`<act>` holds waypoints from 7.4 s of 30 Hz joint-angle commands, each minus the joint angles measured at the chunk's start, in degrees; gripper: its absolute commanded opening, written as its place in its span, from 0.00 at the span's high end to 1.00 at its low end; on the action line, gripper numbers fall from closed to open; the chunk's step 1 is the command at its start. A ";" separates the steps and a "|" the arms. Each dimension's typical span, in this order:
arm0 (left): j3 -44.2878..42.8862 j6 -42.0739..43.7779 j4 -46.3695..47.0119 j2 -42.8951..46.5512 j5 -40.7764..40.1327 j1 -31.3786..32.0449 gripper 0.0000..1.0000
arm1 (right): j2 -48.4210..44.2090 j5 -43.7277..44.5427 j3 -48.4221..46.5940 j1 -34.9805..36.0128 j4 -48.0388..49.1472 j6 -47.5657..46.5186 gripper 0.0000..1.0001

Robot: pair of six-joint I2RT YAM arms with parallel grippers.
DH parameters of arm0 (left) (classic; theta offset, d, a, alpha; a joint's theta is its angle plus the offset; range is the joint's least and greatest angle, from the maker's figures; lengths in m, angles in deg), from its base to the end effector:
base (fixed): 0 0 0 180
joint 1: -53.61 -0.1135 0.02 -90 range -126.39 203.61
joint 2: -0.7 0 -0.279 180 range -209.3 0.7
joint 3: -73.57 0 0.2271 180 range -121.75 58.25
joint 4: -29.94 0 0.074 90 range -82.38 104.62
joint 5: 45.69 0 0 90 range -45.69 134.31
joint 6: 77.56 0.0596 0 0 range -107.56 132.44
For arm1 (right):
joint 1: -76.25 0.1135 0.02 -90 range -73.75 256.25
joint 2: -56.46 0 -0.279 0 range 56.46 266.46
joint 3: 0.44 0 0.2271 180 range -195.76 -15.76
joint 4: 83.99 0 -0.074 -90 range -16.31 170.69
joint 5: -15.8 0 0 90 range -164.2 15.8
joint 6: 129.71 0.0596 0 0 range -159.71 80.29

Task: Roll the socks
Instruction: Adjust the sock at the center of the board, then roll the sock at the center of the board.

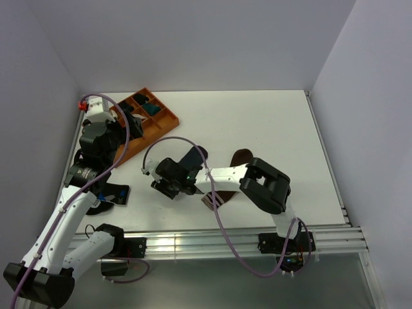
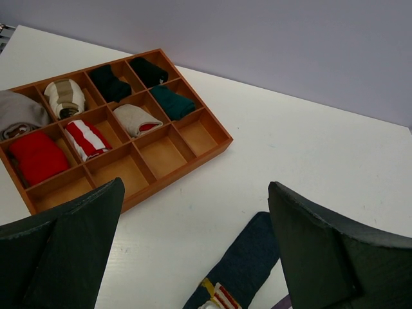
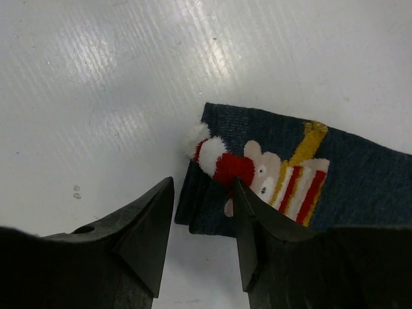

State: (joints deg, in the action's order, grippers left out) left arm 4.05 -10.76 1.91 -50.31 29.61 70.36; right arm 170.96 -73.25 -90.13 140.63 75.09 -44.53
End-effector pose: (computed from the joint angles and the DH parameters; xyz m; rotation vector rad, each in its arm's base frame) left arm 0.1860 -0.0402 0.3807 -0.2859 1.7166 -0.2904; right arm 0.1890 0.3919 0.1764 -1.3684 1.9980 0.4718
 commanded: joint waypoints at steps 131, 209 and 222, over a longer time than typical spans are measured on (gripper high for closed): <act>32.49 -17.40 48.66 -39.87 11.53 15.59 1.00 | 13.64 -52.38 -13.87 -28.43 -45.71 -17.95 0.98; 26.51 -26.63 25.47 -37.68 15.92 25.08 1.00 | -4.62 -40.77 -2.90 -31.85 -31.49 -13.99 0.45; 21.59 -26.72 16.40 -38.29 26.64 20.43 1.00 | -28.96 -38.66 18.01 -34.76 -14.09 -23.99 0.52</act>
State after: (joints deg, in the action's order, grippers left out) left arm 26.06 -38.48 27.86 -87.51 52.71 92.54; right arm 146.94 -112.09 -75.24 105.18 55.20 -62.52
